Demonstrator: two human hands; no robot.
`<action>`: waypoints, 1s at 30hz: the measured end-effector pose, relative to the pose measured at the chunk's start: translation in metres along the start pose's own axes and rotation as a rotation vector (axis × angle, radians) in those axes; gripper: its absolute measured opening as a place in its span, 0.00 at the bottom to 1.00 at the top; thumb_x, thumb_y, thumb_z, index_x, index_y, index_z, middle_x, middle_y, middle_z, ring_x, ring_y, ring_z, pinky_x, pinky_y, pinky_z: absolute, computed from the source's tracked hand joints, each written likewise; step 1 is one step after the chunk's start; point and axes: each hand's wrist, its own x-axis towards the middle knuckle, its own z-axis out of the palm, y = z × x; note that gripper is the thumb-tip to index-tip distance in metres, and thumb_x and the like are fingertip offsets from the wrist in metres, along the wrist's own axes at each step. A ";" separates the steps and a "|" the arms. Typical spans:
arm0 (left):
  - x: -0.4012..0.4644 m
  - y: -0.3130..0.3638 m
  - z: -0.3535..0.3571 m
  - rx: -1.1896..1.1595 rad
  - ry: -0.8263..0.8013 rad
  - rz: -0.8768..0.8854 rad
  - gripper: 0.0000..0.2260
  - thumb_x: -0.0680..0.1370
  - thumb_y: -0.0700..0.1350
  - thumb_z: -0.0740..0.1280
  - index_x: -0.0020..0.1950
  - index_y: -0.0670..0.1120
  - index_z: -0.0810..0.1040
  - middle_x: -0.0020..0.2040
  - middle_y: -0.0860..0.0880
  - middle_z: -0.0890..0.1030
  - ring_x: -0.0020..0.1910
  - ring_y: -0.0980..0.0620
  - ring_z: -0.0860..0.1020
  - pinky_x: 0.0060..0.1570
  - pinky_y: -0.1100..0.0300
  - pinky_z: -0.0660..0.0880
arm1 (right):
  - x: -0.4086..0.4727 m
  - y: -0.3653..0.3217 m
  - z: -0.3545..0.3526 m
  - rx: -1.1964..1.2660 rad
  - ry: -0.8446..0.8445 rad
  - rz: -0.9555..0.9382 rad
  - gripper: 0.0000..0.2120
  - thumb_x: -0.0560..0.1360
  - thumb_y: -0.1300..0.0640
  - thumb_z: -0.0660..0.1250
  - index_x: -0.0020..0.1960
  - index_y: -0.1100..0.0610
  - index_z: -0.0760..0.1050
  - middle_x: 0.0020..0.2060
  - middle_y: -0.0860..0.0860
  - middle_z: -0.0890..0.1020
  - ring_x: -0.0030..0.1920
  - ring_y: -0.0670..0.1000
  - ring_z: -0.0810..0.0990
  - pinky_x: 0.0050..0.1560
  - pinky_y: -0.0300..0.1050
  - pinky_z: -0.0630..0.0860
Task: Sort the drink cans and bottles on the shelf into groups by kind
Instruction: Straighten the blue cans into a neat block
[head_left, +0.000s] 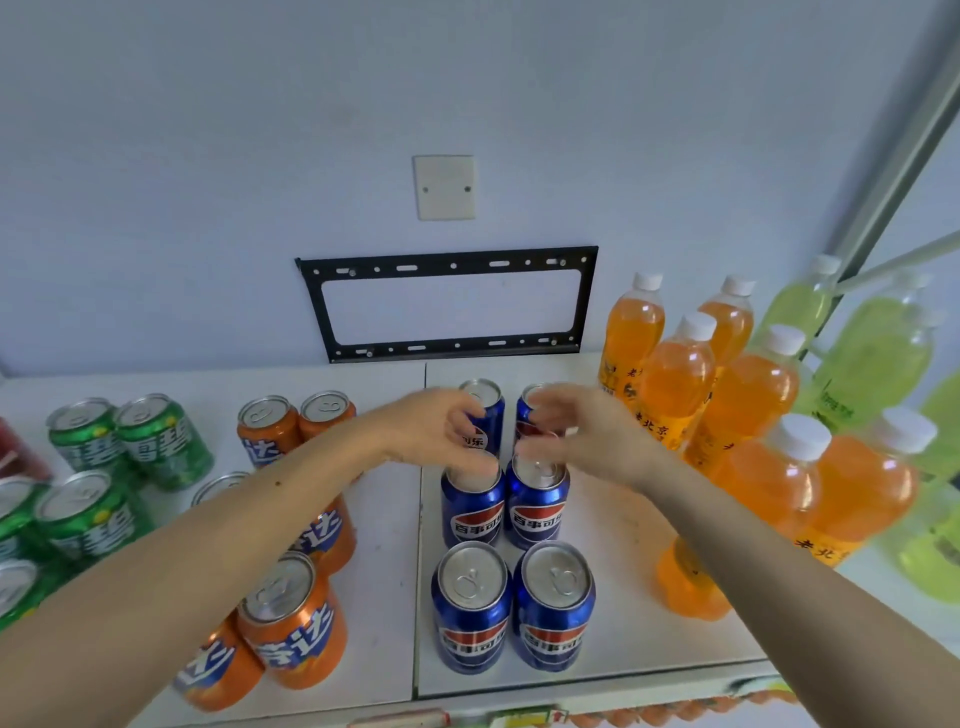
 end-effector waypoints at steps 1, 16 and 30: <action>0.003 0.000 -0.007 -0.013 0.096 -0.006 0.34 0.69 0.57 0.75 0.71 0.49 0.68 0.63 0.50 0.77 0.58 0.53 0.77 0.58 0.56 0.75 | 0.005 -0.002 -0.003 0.019 0.130 -0.016 0.29 0.71 0.46 0.74 0.69 0.53 0.71 0.60 0.48 0.80 0.58 0.46 0.79 0.55 0.39 0.76; 0.075 -0.028 0.002 -0.115 0.190 0.029 0.24 0.72 0.48 0.74 0.66 0.49 0.73 0.63 0.51 0.75 0.61 0.51 0.73 0.56 0.59 0.72 | 0.072 0.030 0.014 0.044 0.012 0.270 0.32 0.70 0.56 0.76 0.70 0.53 0.66 0.63 0.54 0.77 0.60 0.54 0.77 0.56 0.52 0.80; 0.080 -0.034 0.017 0.203 0.364 -0.126 0.34 0.68 0.66 0.71 0.68 0.50 0.71 0.63 0.46 0.77 0.58 0.47 0.76 0.51 0.55 0.74 | 0.089 0.025 0.013 0.081 -0.167 0.164 0.37 0.71 0.62 0.73 0.75 0.52 0.61 0.71 0.55 0.68 0.68 0.57 0.70 0.65 0.58 0.73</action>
